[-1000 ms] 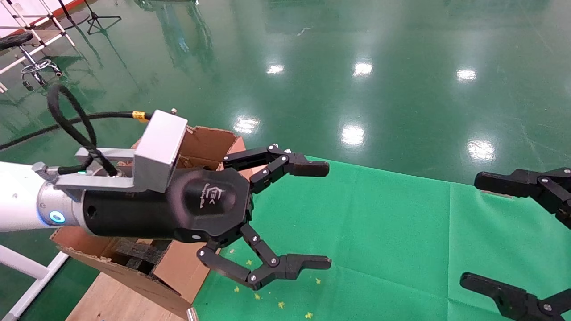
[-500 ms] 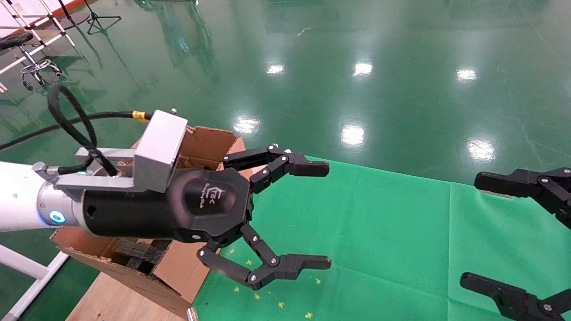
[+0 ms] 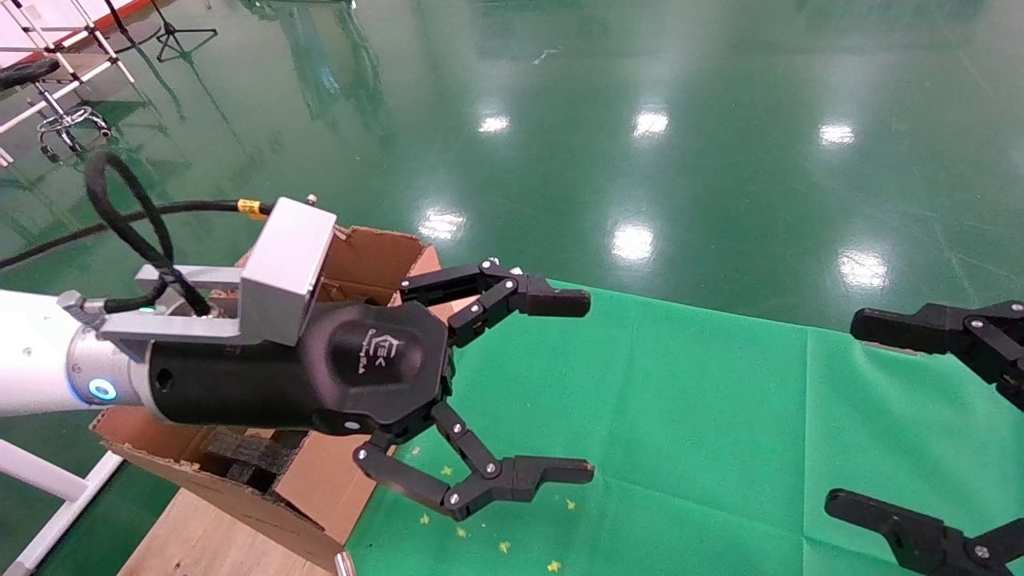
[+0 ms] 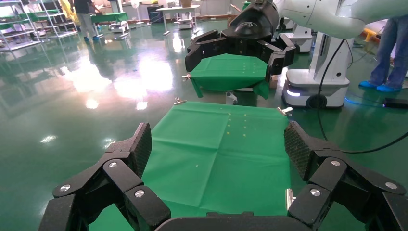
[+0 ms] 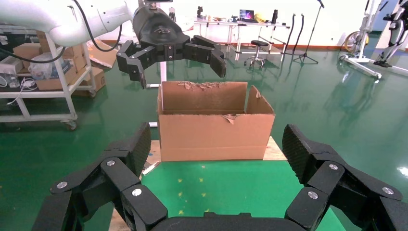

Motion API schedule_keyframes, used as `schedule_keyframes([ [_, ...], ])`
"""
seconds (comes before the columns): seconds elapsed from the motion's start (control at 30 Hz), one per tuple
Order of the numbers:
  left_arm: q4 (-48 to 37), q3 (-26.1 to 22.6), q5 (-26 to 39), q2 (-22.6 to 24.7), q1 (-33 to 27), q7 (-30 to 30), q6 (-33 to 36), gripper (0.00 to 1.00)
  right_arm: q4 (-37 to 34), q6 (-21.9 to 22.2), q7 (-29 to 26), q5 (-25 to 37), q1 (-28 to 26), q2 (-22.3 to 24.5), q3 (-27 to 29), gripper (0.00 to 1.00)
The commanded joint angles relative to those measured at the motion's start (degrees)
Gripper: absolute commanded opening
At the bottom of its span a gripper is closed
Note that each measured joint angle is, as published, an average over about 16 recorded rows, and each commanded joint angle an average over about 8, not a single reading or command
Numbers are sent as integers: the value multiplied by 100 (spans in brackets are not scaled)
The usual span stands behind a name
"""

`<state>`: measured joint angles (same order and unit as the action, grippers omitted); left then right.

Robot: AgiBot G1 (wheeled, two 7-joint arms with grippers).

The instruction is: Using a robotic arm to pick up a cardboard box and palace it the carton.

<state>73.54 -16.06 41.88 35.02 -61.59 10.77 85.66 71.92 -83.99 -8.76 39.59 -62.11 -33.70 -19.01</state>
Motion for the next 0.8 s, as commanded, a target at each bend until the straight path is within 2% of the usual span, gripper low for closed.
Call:
schedule_keyframes([
  [0.03, 0, 0, 0, 0, 0, 0, 0, 100, 0, 0, 0, 0, 0, 0, 0, 100],
  [0.8, 0, 0, 0, 0, 0, 0, 0, 100, 0, 0, 0, 0, 0, 0, 0, 100],
])
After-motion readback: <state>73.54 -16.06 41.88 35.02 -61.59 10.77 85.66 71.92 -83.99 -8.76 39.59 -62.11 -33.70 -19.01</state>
